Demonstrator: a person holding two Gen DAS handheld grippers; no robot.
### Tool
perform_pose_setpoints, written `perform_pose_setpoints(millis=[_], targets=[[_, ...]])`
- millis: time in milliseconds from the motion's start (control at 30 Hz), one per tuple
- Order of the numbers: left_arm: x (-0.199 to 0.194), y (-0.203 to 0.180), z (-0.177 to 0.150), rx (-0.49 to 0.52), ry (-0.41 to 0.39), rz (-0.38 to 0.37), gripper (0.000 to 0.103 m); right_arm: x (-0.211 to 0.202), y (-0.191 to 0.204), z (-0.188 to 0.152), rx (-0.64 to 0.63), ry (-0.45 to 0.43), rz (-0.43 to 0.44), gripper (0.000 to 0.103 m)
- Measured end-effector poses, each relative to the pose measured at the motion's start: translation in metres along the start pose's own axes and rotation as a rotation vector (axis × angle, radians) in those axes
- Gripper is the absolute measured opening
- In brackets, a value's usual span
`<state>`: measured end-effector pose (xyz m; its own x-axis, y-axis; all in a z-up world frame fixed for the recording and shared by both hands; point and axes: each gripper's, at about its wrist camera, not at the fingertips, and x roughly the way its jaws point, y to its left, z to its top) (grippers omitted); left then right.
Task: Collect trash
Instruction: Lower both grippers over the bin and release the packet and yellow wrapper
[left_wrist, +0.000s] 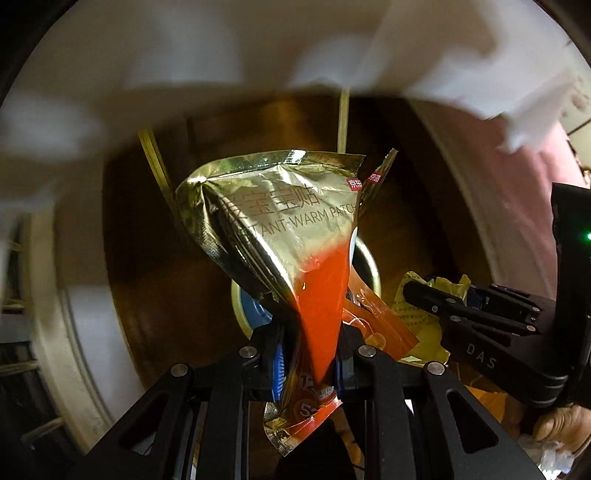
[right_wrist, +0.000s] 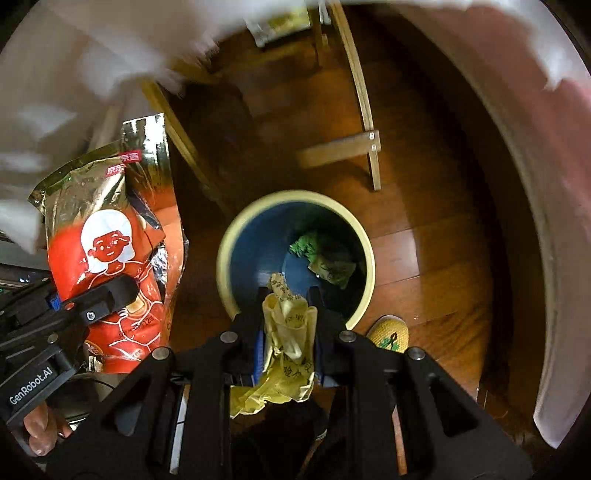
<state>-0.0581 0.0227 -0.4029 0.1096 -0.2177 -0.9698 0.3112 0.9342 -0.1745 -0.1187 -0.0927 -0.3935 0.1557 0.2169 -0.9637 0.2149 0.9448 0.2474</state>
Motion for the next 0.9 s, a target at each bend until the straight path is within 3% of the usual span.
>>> perform_pose_setpoints(millis=[167, 233, 333, 433, 533, 567, 900], targets=[[0.066, 0.005, 0.003, 0.009, 0.047, 0.009, 0.020, 0.061, -0.013, 0.001, 0.008, 0.033, 0.002, 0.018], [0.081, 0.008, 0.003, 0.012, 0.061, 0.025, 0.026, 0.080, -0.018, 0.002, 0.007, 0.039, 0.001, 0.018], [0.103, 0.010, 0.004, 0.005, 0.074, 0.039, 0.051, 0.102, -0.023, 0.005, 0.015, 0.045, -0.003, 0.021], [0.112, 0.015, 0.005, -0.010, 0.065, 0.043, 0.068, 0.115, -0.028, 0.007, 0.024, 0.053, -0.001, 0.024], [0.117, 0.018, 0.009, -0.018, 0.064, 0.058, 0.079, 0.123, -0.031, 0.010, 0.035, 0.061, 0.001, 0.047], [0.120, 0.018, 0.012, -0.018, 0.063, 0.065, 0.080, 0.123, -0.031, 0.013, 0.038, 0.058, 0.002, 0.054], [0.094, 0.019, 0.011, -0.006, 0.040, 0.091, 0.082, 0.111, -0.028, 0.017, 0.046, 0.043, -0.006, 0.055]])
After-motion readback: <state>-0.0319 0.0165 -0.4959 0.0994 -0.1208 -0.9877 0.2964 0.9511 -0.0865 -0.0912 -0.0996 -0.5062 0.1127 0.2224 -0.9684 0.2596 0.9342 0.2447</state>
